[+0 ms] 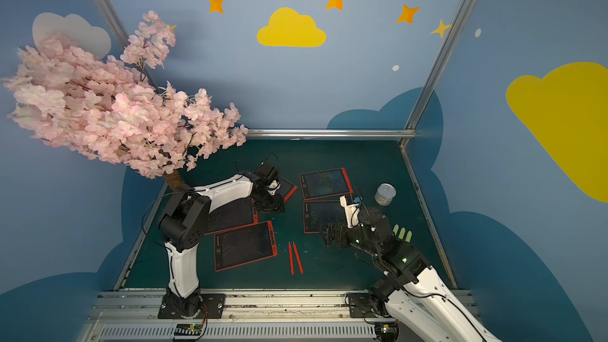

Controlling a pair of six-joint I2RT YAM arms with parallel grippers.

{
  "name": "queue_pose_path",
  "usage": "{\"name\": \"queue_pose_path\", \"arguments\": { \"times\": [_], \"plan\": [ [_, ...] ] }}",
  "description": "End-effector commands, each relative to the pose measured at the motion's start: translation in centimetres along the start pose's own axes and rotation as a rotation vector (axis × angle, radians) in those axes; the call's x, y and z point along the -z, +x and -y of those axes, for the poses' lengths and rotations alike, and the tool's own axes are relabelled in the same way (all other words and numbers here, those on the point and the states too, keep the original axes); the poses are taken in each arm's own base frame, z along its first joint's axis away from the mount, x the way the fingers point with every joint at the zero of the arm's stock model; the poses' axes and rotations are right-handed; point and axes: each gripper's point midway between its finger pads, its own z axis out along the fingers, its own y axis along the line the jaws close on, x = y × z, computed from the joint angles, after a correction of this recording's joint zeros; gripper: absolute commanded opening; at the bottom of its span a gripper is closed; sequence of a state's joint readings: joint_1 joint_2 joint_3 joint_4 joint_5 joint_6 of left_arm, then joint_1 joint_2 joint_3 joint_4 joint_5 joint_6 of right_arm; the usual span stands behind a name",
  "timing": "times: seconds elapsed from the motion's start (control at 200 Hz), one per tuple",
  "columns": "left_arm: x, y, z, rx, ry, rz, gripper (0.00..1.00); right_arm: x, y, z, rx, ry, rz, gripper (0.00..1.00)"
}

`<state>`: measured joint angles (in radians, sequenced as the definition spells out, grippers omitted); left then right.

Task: Place the stylus back onto the writing tablet
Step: Adjust the writing tablet at the center of the board.

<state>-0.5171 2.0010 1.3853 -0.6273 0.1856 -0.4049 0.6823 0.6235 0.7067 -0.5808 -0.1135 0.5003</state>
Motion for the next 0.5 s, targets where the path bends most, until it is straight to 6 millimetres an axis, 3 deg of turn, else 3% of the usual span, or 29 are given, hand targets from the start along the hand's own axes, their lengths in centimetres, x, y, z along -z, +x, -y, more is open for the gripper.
{"name": "queue_pose_path", "arguments": {
  "times": [0.0,0.496],
  "plan": [
    [-1.1,0.0,-0.2,0.025,0.003,-0.012,0.71,-0.1,0.1,0.2,-0.01,0.003,0.009,0.98],
    [-2.6,-4.5,0.7,0.014,0.003,0.065,0.71,-0.5,0.2,0.2,-0.016,-0.003,-0.004,0.98]
  ]
}}
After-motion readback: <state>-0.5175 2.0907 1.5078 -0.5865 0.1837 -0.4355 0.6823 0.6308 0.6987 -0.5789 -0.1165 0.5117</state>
